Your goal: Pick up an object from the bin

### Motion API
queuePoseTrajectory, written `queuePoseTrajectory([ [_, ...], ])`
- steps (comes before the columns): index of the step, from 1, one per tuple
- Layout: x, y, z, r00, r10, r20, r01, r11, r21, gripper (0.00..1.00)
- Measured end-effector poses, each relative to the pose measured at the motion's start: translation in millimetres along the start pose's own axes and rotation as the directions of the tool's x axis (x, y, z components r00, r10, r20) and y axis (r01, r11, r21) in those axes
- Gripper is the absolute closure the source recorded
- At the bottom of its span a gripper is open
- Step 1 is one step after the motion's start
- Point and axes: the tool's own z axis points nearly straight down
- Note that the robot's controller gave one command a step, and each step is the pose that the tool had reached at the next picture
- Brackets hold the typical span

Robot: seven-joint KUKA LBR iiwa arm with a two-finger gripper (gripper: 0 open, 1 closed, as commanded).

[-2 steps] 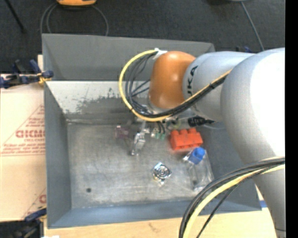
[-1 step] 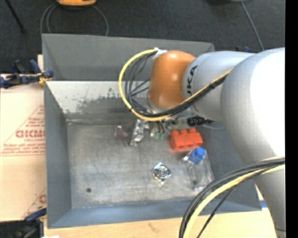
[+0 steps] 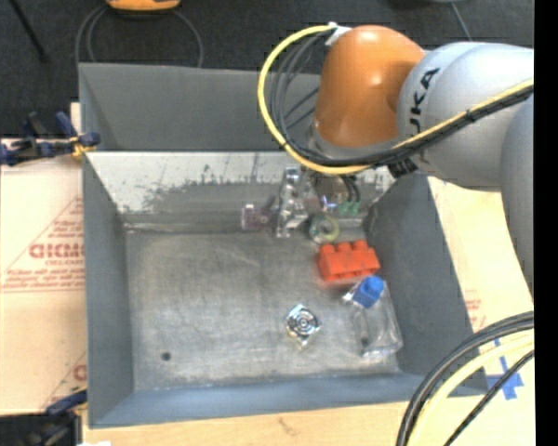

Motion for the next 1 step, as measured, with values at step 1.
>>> queuePoseTrajectory([
  [1,-1.2,1.9,-115.7,1.000,0.032,0.002,-0.032,1.000,-0.002,1.00],
])
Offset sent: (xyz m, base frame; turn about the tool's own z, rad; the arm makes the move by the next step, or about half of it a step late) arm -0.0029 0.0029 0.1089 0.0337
